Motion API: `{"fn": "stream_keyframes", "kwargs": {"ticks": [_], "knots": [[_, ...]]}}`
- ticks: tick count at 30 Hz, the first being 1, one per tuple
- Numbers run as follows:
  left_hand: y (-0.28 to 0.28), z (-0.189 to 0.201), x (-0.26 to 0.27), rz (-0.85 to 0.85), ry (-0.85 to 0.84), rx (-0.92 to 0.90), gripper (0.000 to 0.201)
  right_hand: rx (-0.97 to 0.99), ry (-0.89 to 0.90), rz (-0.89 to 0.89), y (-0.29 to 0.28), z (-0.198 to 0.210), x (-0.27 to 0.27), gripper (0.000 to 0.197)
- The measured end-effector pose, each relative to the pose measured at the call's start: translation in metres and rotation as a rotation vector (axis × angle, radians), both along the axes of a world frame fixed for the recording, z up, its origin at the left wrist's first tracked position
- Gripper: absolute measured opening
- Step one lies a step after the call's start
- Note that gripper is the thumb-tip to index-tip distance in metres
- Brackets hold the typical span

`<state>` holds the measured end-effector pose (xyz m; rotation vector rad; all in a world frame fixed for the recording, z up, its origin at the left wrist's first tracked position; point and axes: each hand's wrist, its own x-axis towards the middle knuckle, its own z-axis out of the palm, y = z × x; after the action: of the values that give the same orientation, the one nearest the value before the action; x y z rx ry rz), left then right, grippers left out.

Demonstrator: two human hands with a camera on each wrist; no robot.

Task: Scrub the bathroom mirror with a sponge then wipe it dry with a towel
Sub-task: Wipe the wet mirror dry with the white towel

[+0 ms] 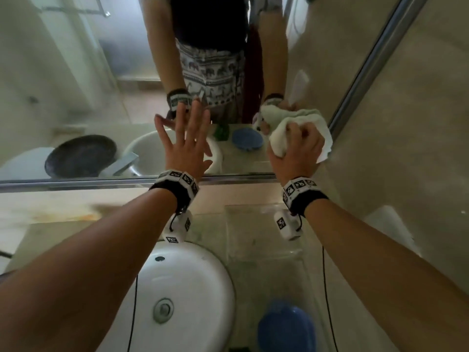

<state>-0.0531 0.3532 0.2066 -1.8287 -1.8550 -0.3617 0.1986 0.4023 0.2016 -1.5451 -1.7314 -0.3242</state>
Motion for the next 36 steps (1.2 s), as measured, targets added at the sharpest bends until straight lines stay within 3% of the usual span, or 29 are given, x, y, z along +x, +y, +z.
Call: {"fn": "stream_keyframes", "kwargs": {"ticks": [5, 11, 19, 21, 24, 27, 30, 33, 36], "knots": [[0.012, -0.012, 0.000, 0.001, 0.010, 0.050, 0.125, 0.057, -0.004, 0.068, 0.003, -0.054, 0.007, 0.066], [0.022, -0.019, -0.006, -0.015, -0.033, 0.023, 0.133, -0.071, 0.159, -0.041, -0.008, -0.094, -0.005, 0.073], [0.021, -0.022, -0.001, -0.021, -0.020, 0.001, 0.131, -0.217, 0.643, -0.132, -0.001, -0.070, -0.032, 0.085], [0.022, -0.025, 0.000, -0.042, -0.044, 0.013, 0.124, -0.263, 0.627, -0.026, -0.012, -0.065, -0.051, 0.090], [0.024, -0.028, 0.000, -0.080, -0.068, 0.074, 0.115, -0.331, 0.460, 0.192, -0.034, -0.068, -0.082, 0.092], [0.022, -0.027, -0.001, -0.072, -0.037, 0.113, 0.117, -0.297, 0.318, 0.270, -0.041, -0.072, -0.094, 0.077], [0.017, -0.026, -0.004, -0.069, -0.007, 0.116, 0.116, -0.286, 0.309, 0.208, -0.034, -0.063, -0.084, 0.064], [0.010, -0.020, -0.004, -0.082, 0.009, 0.072, 0.112, -0.313, 0.439, -0.013, -0.021, -0.049, -0.060, 0.066], [0.001, -0.014, -0.003, -0.073, 0.027, 0.038, 0.112, -0.310, 0.543, -0.081, -0.014, -0.040, -0.037, 0.067]]}}
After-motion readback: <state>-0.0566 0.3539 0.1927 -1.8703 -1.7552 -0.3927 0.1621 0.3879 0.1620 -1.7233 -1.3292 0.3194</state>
